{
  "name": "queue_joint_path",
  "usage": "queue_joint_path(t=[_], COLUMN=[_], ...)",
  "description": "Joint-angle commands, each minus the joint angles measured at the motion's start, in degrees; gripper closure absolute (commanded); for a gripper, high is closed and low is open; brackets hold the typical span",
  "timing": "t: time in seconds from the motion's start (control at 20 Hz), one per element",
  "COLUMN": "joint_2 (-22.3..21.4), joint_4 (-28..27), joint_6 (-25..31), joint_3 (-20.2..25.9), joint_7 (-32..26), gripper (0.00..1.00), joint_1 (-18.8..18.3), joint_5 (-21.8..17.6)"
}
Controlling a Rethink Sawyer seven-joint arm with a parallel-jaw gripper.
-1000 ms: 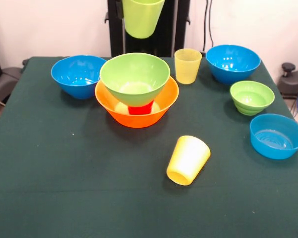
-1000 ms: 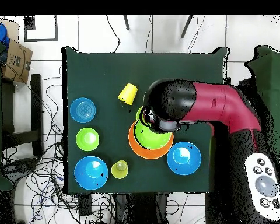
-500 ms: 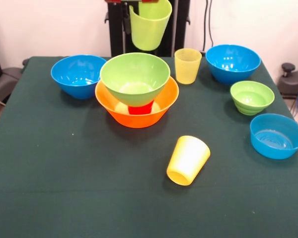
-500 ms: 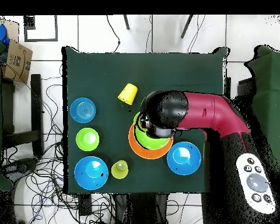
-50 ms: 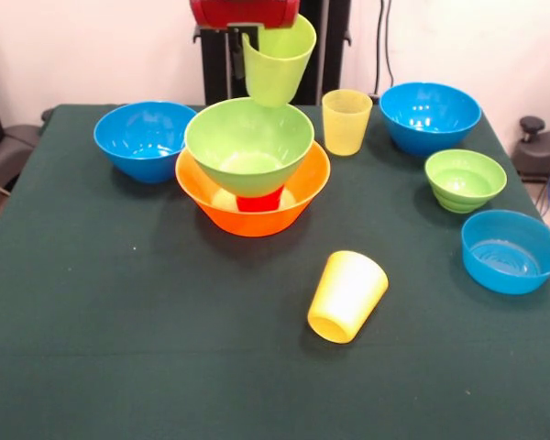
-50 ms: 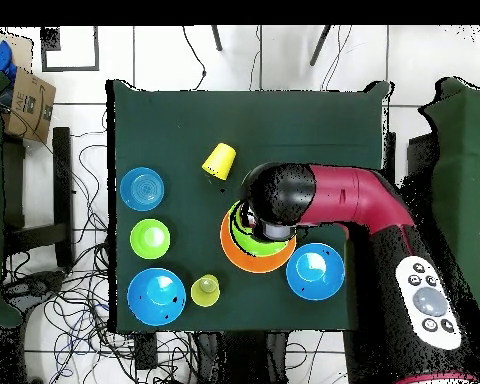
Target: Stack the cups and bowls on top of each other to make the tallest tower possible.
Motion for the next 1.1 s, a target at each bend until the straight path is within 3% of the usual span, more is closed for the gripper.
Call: queue_joint_path(t=[0.05,1.1], joint_2=[3.59,5.92], joint_4=[4.42,5.04], joint_6=[-6.45,-12.95], joint_3=[1.88,2.5], joint_7=[-6.67,-4.99], gripper=[1.0,1.0], joint_1=[-0.62,-2.0], joint_5=[-5.95,-8.77])
